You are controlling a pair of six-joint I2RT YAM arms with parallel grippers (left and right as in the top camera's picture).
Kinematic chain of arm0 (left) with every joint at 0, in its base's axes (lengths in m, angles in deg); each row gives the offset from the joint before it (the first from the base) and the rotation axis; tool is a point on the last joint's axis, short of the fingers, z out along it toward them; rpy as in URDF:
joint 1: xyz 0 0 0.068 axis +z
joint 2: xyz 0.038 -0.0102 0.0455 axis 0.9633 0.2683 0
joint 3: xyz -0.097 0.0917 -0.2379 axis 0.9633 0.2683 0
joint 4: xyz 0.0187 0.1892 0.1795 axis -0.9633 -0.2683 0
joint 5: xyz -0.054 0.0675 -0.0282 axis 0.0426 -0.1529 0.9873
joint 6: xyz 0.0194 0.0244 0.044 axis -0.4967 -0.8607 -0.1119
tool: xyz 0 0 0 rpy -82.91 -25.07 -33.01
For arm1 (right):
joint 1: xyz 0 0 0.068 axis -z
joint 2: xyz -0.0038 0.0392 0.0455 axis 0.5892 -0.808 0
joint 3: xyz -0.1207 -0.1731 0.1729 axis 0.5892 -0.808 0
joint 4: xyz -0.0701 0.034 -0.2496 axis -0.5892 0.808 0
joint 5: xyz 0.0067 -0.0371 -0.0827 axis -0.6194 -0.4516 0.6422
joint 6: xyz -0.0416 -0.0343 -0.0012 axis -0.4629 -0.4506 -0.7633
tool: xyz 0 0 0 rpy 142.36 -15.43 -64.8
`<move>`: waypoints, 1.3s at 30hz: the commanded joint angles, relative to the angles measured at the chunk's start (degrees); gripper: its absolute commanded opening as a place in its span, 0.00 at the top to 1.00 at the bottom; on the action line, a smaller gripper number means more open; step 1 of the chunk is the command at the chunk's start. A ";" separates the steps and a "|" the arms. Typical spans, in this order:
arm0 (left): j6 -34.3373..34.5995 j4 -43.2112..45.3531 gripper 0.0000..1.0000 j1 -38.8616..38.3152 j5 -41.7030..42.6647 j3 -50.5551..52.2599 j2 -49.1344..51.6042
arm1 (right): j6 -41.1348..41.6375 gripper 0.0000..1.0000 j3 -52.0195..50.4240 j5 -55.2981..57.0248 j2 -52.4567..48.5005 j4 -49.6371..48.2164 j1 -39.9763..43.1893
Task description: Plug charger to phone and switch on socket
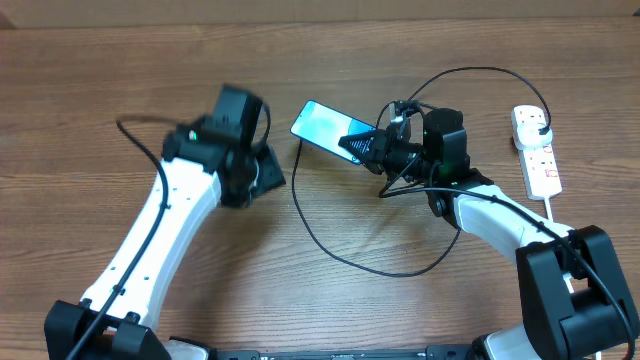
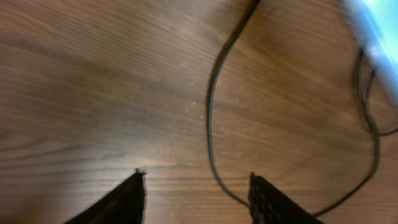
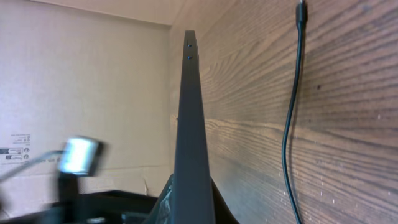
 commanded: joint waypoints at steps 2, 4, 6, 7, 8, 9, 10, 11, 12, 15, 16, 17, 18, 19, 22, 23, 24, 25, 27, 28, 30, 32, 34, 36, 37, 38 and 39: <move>3.72 8.50 0.00 2.14 8.66 9.57 -1.64 | -1.49 0.96 1.38 -3.13 2.12 -0.87 0.20; 6.40 10.95 0.00 2.54 9.01 11.13 -0.96 | -2.25 0.96 1.38 -3.61 2.12 -0.61 0.20; 8.44 12.83 0.01 2.58 8.87 11.30 -0.26 | -2.97 0.96 1.38 -3.80 2.12 0.20 0.20; 8.50 13.84 0.00 2.58 8.90 11.28 -0.15 | -3.02 0.96 1.38 -3.76 2.12 0.92 0.20; 8.50 14.40 0.00 2.58 8.90 11.28 -0.15 | -3.58 0.96 1.38 -3.76 2.12 1.44 0.20; 8.61 14.99 0.01 2.58 8.98 11.28 -0.15 | -4.44 0.96 1.38 -3.74 2.12 1.86 0.22; 8.85 15.82 0.01 2.58 9.40 11.26 -0.17 | -4.83 0.96 1.38 -3.43 2.12 2.38 0.20; 9.20 16.68 0.01 2.58 10.25 11.21 -0.17 | -4.85 0.96 1.38 -2.78 2.12 3.10 0.20; 9.81 18.05 0.01 2.58 11.56 11.21 -0.17 | -4.87 0.96 1.38 -2.12 2.12 3.80 0.20; 12.63 25.29 0.00 2.58 15.47 11.21 -0.17 | -4.79 0.96 1.38 0.28 2.12 5.66 0.20; 13.46 28.57 0.00 2.56 16.61 11.23 -0.17 | -4.07 0.96 1.38 0.61 2.12 5.73 0.22; 13.77 31.93 0.00 2.56 17.20 11.23 -0.17 | -3.02 0.96 1.38 0.98 2.12 5.68 0.22; 14.51 35.06 0.00 2.58 17.66 11.23 -0.17 | -0.66 0.96 1.38 2.10 2.12 5.70 0.22; 14.97 36.94 0.00 2.58 17.92 11.23 -0.17 | 1.09 0.96 1.38 3.02 2.12 5.68 0.22; 15.41 40.26 0.00 2.58 17.94 11.28 -0.15 | 7.54 0.96 1.38 6.88 2.12 4.44 0.22; 15.76 40.79 0.00 2.58 17.79 11.32 -0.15 | 9.18 0.96 1.38 7.74 2.10 3.23 0.20; 16.04 41.68 0.00 2.58 17.42 11.56 -0.15 | 11.19 0.96 1.38 8.70 2.10 1.70 0.20; 16.59 42.77 0.00 2.58 17.27 11.96 -0.15 | 12.98 0.96 1.38 9.49 2.10 0.37 0.20; 19.04 46.40 0.00 2.58 17.25 13.27 -0.15 | 16.92 0.96 1.38 10.91 2.05 -1.73 0.02; 20.65 49.11 0.00 2.58 17.44 14.23 -0.15 | 19.17 0.96 1.38 11.76 2.03 -2.49 -0.20; 24.33 54.29 0.00 2.58 17.40 16.28 -0.15 | 23.17 0.96 1.38 13.35 1.95 -2.99 -0.76; 28.22 60.35 0.00 2.58 17.38 18.71 0.00 | 27.28 0.96 1.38 14.62 1.95 -3.48 -1.44; 31.17 65.55 0.00 2.56 17.18 20.70 0.52 | 29.79 0.96 1.38 15.61 1.95 -5.73 -2.03; 34.29 69.44 0.00 2.49 16.52 22.23 1.25 | 32.17 0.96 1.38 16.63 1.95 -8.92 -2.54; 35.39 71.19 0.01 2.47 16.50 22.75 1.81 | 33.14 0.96 1.38 17.05 1.95 -10.25 -2.80; 36.06 72.94 0.00 2.45 16.55 23.04 2.45 | 33.79 0.96 1.38 17.49 1.95 -11.34 -3.02; 36.87 74.31 0.00 2.45 16.68 23.08 3.15 | 34.25 0.96 1.38 17.99 1.95 -12.37 -3.32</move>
